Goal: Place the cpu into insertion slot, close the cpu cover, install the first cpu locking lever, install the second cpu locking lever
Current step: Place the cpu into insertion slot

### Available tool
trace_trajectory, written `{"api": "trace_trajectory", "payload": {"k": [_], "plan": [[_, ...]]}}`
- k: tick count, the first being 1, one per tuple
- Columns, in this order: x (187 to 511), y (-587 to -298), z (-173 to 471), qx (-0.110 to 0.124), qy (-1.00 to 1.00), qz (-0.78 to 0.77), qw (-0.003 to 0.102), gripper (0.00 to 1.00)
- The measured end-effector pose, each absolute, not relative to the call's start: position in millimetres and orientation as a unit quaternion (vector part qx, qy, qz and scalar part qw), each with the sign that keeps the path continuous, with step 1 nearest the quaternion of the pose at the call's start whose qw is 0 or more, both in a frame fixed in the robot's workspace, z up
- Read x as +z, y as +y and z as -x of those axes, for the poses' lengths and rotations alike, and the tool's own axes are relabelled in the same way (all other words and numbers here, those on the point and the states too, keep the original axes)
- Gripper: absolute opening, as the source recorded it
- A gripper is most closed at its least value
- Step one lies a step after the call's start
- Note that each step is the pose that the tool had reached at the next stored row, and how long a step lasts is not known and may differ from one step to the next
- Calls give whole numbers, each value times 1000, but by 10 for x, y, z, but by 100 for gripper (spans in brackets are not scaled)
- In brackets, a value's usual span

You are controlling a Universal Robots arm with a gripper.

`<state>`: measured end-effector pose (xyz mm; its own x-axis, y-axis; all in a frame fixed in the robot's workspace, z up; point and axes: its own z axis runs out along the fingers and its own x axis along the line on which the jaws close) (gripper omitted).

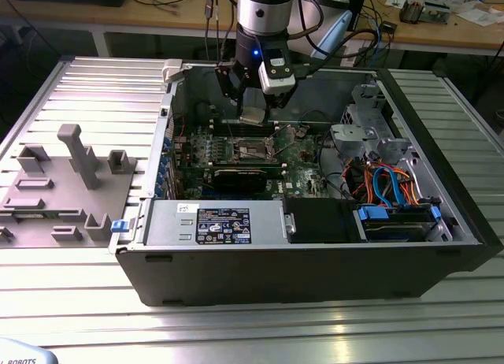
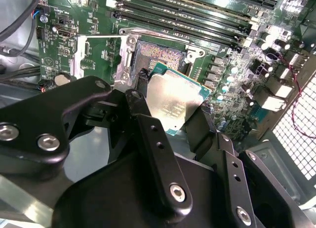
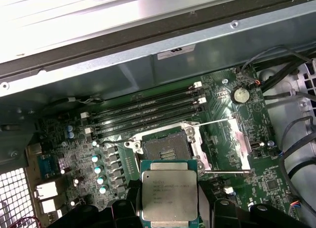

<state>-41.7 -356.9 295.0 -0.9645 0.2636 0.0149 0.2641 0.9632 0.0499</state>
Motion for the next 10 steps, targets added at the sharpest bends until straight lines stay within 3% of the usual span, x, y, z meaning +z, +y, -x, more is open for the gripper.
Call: {"api": "trace_trajectory", "payload": {"k": [10], "plan": [[2950,-3569,416,-25,-989,146,4,55]]}}
